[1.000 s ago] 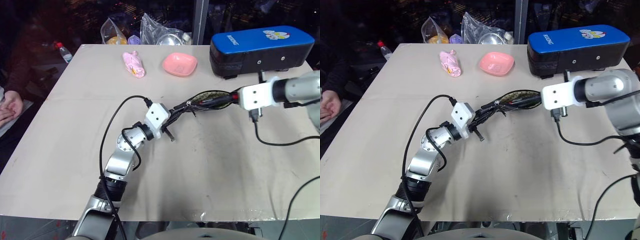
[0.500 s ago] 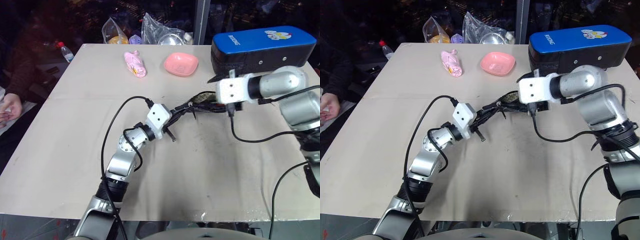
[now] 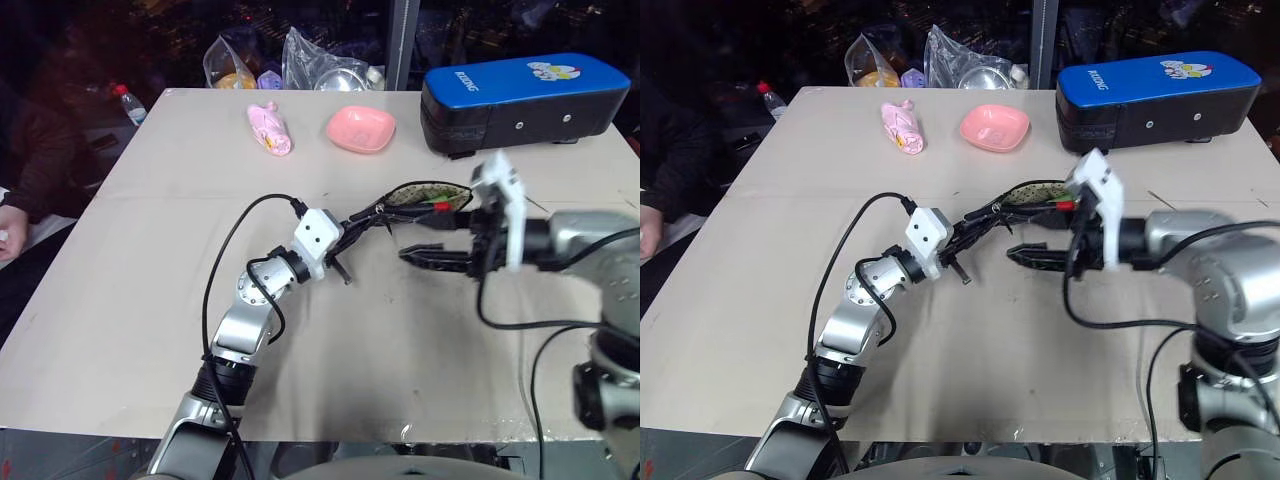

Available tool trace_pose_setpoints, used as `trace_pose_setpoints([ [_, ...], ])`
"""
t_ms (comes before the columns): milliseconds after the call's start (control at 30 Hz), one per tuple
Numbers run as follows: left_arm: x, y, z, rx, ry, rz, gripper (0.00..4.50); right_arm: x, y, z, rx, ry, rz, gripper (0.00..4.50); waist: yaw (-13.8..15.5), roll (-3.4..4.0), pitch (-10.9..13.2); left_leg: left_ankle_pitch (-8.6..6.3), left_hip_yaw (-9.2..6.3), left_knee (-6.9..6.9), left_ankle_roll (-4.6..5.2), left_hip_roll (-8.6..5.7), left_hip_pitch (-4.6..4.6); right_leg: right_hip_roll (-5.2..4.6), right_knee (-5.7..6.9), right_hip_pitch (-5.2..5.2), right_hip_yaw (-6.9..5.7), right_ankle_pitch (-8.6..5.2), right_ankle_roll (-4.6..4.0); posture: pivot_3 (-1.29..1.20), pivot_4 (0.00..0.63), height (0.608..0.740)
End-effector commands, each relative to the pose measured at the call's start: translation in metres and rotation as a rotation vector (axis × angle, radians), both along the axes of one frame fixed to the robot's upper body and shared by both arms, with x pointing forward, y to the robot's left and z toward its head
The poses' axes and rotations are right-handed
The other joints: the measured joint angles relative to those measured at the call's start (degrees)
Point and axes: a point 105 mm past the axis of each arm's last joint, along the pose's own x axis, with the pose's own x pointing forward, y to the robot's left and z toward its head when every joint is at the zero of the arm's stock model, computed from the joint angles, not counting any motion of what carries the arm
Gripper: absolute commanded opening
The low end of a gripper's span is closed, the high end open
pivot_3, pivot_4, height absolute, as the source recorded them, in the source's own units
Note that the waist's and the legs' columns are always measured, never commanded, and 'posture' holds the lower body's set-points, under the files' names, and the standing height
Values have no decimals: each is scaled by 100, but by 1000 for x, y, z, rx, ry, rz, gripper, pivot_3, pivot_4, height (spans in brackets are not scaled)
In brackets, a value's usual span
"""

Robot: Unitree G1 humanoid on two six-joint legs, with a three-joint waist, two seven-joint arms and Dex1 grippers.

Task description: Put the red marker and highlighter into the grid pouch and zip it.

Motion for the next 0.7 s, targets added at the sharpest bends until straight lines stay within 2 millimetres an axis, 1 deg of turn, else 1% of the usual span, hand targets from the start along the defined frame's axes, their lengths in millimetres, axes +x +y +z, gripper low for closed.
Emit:
trace_pose_setpoints([
  [33, -2, -5, 13, -11, -49, -25, 0, 9, 4, 6, 10, -33, -55, 3829, -3, 0, 0, 0, 4, 0, 0, -1, 0, 2, 0, -1, -6, 0, 0, 0, 150, 726],
  [133, -2, -6, 13, -9, -50, -32, 0, 18, 9, 2, 15, -26, -81, 3829, -8, 0, 0, 0, 4, 0, 0, -1, 3, 8, 0, 0, -14, 0, 1, 0, 150, 726],
  [233, -3, -6, 13, -9, -51, -31, 0, 30, 18, 7, 63, -39, -101, 3829, -16, 0, 0, 0, 2, -1, 0, 0, 3, 14, 1, 0, -15, 0, 0, 0, 150, 726],
  [333, -4, -6, 13, -8, -51, -29, 0, 31, 29, 14, 120, -47, -88, 3829, -23, 0, 0, 1, 2, -1, 0, 2, 4, 19, 3, 0, -14, 0, 0, 0, 150, 726],
  [467, -4, -6, 12, -7, -51, -27, 0, 31, 36, 17, 152, -47, -85, 3829, -23, 0, 0, 1, -1, -1, -1, 3, 4, 23, 4, 0, -13, 0, 0, 0, 150, 726],
  [500, -4, -6, 12, -7, -51, -26, 0, 31, 37, 17, 155, -47, -86, 3303, -17, 0, 0, 1, -1, -1, 0, 3, 4, 23, 4, 0, -13, 0, 0, 0, 150, 726],
  [567, -5, -6, 12, -6, -51, -27, 0, 32, 38, 17, 161, -48, -96, 2640, -19, 0, 0, 1, -1, -1, 0, 2, 4, 23, 4, 0, -13, 0, 0, 0, 150, 726],
  [600, -5, -6, 12, -6, -50, -27, 0, 33, 38, 17, 164, -50, -105, 2019, -20, 0, 0, 1, -1, -1, 0, 2, 4, 24, 4, 0, -12, 0, 0, 0, 150, 726],
  [633, -5, -6, 12, -5, -50, -27, 0, 33, 37, 17, 166, -51, -111, 1703, -23, 0, 0, 1, -1, -1, 0, 2, 5, 24, 4, 0, -12, 0, 0, 0, 150, 726],
  [667, -5, -6, 12, -5, -50, -28, 0, 35, 36, 17, 166, -53, -124, 1541, -25, 0, 0, 1, -1, -1, 0, 3, 5, 26, 4, 0, -12, 0, 0, 0, 150, 726],
  [700, -5, -6, 12, -5, -50, -28, 0, 36, 35, 16, 167, -55, -139, 1187, -26, 0, 0, 1, -1, -1, 0, 4, 5, 27, 5, 0, -12, 0, 0, 0, 150, 726],
])
